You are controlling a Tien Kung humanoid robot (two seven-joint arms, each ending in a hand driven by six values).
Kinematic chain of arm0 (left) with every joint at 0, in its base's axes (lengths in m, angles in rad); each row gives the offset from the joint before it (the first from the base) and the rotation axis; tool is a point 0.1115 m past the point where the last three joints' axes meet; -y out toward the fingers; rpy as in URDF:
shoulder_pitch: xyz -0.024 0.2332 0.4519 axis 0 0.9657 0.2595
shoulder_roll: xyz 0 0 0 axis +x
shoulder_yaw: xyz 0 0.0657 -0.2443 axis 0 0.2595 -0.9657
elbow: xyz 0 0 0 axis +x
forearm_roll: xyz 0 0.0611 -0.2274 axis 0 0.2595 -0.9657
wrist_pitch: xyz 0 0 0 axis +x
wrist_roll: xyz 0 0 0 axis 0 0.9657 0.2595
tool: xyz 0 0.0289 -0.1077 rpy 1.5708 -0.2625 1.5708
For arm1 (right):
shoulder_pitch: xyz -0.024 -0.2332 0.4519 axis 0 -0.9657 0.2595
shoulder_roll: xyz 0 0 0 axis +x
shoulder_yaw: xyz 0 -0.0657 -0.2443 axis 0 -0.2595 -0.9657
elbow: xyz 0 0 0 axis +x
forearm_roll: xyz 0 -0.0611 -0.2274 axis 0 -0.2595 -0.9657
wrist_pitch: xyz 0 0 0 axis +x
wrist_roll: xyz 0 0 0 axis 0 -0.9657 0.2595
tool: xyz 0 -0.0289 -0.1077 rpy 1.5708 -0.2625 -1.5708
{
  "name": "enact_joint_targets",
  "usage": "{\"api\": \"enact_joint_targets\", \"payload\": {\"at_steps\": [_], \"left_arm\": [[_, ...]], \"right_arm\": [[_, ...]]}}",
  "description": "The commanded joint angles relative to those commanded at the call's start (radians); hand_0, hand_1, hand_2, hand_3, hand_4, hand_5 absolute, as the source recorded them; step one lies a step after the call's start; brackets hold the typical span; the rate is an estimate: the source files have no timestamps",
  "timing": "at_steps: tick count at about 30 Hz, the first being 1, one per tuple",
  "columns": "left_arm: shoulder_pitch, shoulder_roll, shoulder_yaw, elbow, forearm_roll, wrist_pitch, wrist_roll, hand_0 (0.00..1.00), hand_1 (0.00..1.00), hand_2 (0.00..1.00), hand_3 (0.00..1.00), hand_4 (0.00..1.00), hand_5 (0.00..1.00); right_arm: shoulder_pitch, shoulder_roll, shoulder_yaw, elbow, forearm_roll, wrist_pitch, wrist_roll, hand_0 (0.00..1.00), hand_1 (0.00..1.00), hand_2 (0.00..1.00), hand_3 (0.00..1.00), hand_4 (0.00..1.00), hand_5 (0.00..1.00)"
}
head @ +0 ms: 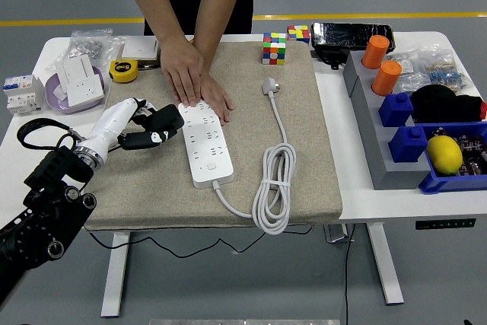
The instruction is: Pick up the plug,place it near the board,insert it into the board,press the button
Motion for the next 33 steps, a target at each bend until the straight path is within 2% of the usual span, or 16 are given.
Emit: {"api": "enact_joint_targets", "payload": {"at_steps": [9,18,19,24,25,30,31,33], "left_arm": [[0.009,-0.001,0.005,0.057,0.016,0.000,-0.003,0.504,0.448,0.356,0.259,0.465,0.382],[0.011,-0.005,0.013,0.067,0.028,-0.008,0.002,0.506,0.449,0.367,0.279,0.472,0.388],[0.011,-0.005,0.013,0.068,0.029,-0.008,0.003,0.525,0.559,0.456,0.389,0.516,0.394],[0.014,-0.004,0.012,0.070,0.043,-0.016,0.008,0.525,0.559,0.456,0.389,0.516,0.394],[0.015,-0.004,0.011,0.070,0.044,-0.018,0.009,0.647,0.746,0.630,0.512,0.750,0.481],[0.018,-0.003,0.007,0.069,0.052,-0.043,0.017,0.647,0.746,0.630,0.512,0.750,0.481],[0.018,-0.003,0.007,0.069,0.052,-0.046,0.017,0.812,0.898,0.822,0.747,0.998,0.663],[0.019,-0.003,0.005,0.068,0.047,-0.054,0.018,0.812,0.898,0.822,0.747,0.998,0.663]], "right_arm": [[0.000,0.001,0.001,0.000,-0.002,0.000,0.000,0.860,0.791,0.773,0.815,0.998,0.998],[0.001,0.001,0.004,0.000,-0.006,0.001,0.000,0.859,0.791,0.773,0.815,0.998,0.998],[0.001,0.001,0.004,0.000,-0.006,0.001,0.000,0.859,0.791,0.773,0.815,0.998,0.998],[0.001,0.000,0.005,0.000,-0.009,0.002,-0.001,0.859,0.791,0.773,0.815,0.998,0.998],[0.000,0.000,0.005,0.000,-0.009,0.002,0.000,0.858,0.791,0.773,0.815,0.998,0.998],[-0.001,0.000,0.003,0.000,-0.009,0.002,0.000,0.858,0.791,0.773,0.815,0.998,0.998],[-0.001,0.000,0.003,0.000,-0.009,0.003,0.000,0.859,0.791,0.773,0.815,0.998,0.998],[-0.002,0.000,0.003,0.000,-0.010,0.003,-0.001,0.859,0.791,0.773,0.815,0.998,0.998]]}}
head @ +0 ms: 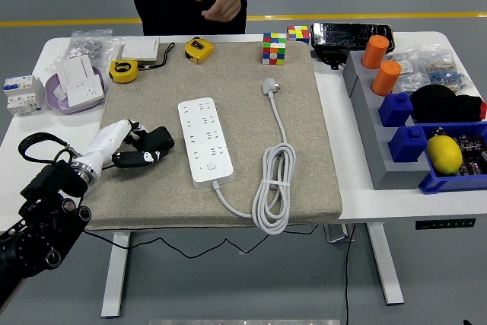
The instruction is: Pick up the plug,place it near the board,insert it into the board,press the button
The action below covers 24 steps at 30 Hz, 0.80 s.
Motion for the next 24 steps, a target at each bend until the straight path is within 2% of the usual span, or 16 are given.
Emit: {"api": "enact_joint_targets", "payload": {"at_steps": [3,4,9,10,14,19,24], "left_arm": [[0.001,0.000,-0.005,-0.003,-0.008,-0.013,-0.001,0.812,0.898,0.822,0.747,0.998,0.663],[0.002,0.000,-0.007,-0.005,-0.012,-0.018,-0.002,0.943,0.998,0.951,0.884,0.998,0.789],[0.006,0.003,-0.015,-0.019,-0.042,-0.049,-0.009,0.943,0.998,0.951,0.884,0.998,0.789],[0.008,0.003,-0.018,-0.025,-0.055,-0.055,-0.013,0.998,0.998,0.998,0.998,0.998,0.998],[0.029,-0.003,-0.052,-0.070,-0.136,-0.067,-0.028,0.998,0.998,0.998,0.998,0.998,0.998],[0.068,-0.028,-0.107,-0.134,-0.296,-0.073,-0.028,0.998,0.998,0.998,0.998,0.998,0.998],[0.124,-0.075,-0.180,-0.236,-0.511,-0.076,-0.016,0.998,0.998,0.998,0.967,0.998,0.998]], "right_arm": [[-0.001,0.000,0.000,0.000,-0.001,0.001,-0.001,0.859,0.791,0.773,0.815,0.998,0.998],[-0.001,0.000,0.001,0.000,-0.002,0.001,-0.001,0.858,0.790,0.773,0.815,0.998,0.998],[-0.001,0.000,0.000,0.000,-0.001,0.001,0.000,0.858,0.790,0.773,0.815,0.998,0.998],[-0.001,0.000,-0.001,0.000,0.000,0.001,0.000,0.858,0.790,0.773,0.815,0.998,0.998],[-0.002,0.000,-0.001,0.000,0.000,0.001,-0.001,0.858,0.790,0.773,0.815,0.998,0.998],[-0.003,0.002,-0.001,0.000,-0.001,0.000,-0.001,0.859,0.790,0.773,0.814,0.998,0.998],[-0.004,0.006,0.002,0.000,0.000,0.000,-0.001,0.859,0.790,0.773,0.815,0.998,0.998]]}}
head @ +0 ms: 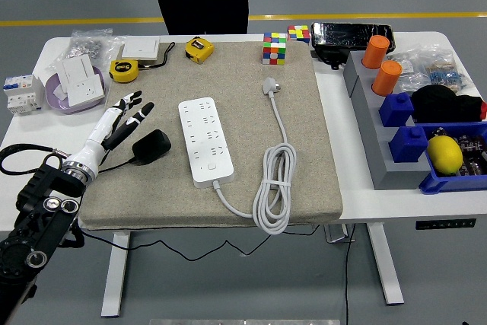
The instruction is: Pick up the plug,place it near the board,insert it into the board,press the button
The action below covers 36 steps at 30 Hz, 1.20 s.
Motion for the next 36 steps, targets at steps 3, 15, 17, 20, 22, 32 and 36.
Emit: {"api": "enact_joint_targets", "payload": {"at_steps": [3,15,17,20,22,32,36], "left_arm": [[0.020,-0.014,-0.016,-0.040,-0.130,-0.007,0.012,0.998,0.998,0.998,0.967,0.998,0.998],[0.111,-0.072,-0.081,-0.206,-0.635,-0.021,0.053,0.946,0.957,0.930,0.910,0.998,0.998],[0.122,-0.078,-0.092,-0.237,-0.682,-0.019,0.052,0.874,0.882,0.856,0.854,0.998,0.998],[0.140,-0.081,-0.113,-0.288,-0.702,-0.016,0.050,0.874,0.882,0.856,0.854,0.998,0.998],[0.150,-0.081,-0.125,-0.312,-0.697,-0.017,0.049,0.874,0.882,0.856,0.854,0.998,0.998],[0.187,-0.081,-0.166,-0.351,-0.553,-0.018,0.042,0.833,0.844,0.792,0.734,0.998,0.998],[0.199,-0.081,-0.168,-0.352,-0.493,-0.021,0.043,0.931,0.912,0.850,0.745,0.998,0.998]], "right_arm": [[0.001,0.002,0.001,0.000,0.001,0.000,0.001,0.859,0.790,0.773,0.815,0.998,0.998],[0.004,0.012,0.004,0.000,-0.004,0.000,0.000,0.857,0.790,0.773,0.815,0.998,0.998],[0.005,0.013,0.005,0.000,-0.005,0.000,0.000,0.857,0.790,0.773,0.815,0.998,0.998],[0.009,0.017,0.001,0.000,-0.006,0.001,0.001,0.857,0.790,0.773,0.815,0.998,0.998],[0.010,0.019,-0.001,0.000,-0.014,0.002,0.000,0.857,0.790,0.773,0.815,0.998,0.998],[0.001,0.031,0.003,0.000,-0.040,0.004,0.000,0.857,0.790,0.773,0.815,0.998,0.998],[0.002,0.038,0.006,0.000,-0.045,0.005,0.003,0.857,0.790,0.772,0.814,0.998,0.998]]}}
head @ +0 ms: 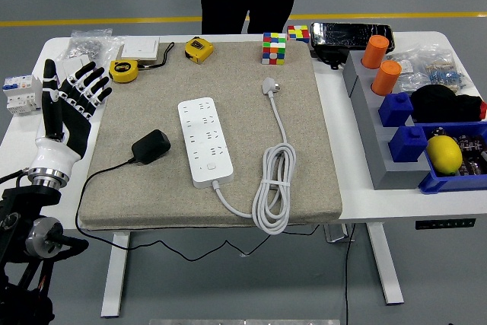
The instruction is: Pick up the plug,place it near the board,insert it into the board,press the button
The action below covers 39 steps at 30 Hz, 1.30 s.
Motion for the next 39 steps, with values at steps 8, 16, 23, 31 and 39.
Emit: {"api": "enact_joint_targets", "payload": {"at_steps": [8,16,23,31,39], "left_arm": [[-0.001,0.000,-0.004,0.003,0.037,-0.008,0.005,0.974,0.955,0.881,0.748,0.998,0.998],[0.003,0.004,-0.002,0.009,0.053,-0.020,0.019,0.908,0.885,0.834,0.752,0.998,0.998],[0.002,0.007,-0.006,0.012,0.061,-0.022,0.022,0.809,0.793,0.767,0.754,0.998,0.998],[0.001,0.008,-0.010,0.011,0.069,-0.019,0.023,0.799,0.786,0.759,0.752,0.998,0.998],[0.006,0.009,-0.003,0.007,0.083,-0.015,0.025,0.788,0.779,0.749,0.745,0.998,0.998]], "right_arm": [[0.011,0.011,0.008,0.000,-0.017,0.001,0.000,0.858,0.790,0.773,0.814,0.998,0.998],[0.019,0.015,0.021,0.000,-0.031,0.001,0.000,0.858,0.790,0.772,0.814,0.998,0.998],[0.025,0.018,0.028,0.000,-0.036,0.001,0.000,0.857,0.790,0.773,0.814,0.998,0.998],[0.025,0.016,0.034,0.000,-0.040,0.001,-0.003,0.857,0.790,0.773,0.814,0.998,0.998],[0.021,0.013,0.026,0.000,-0.032,0.000,-0.003,0.858,0.790,0.773,0.815,0.998,0.998]]}}
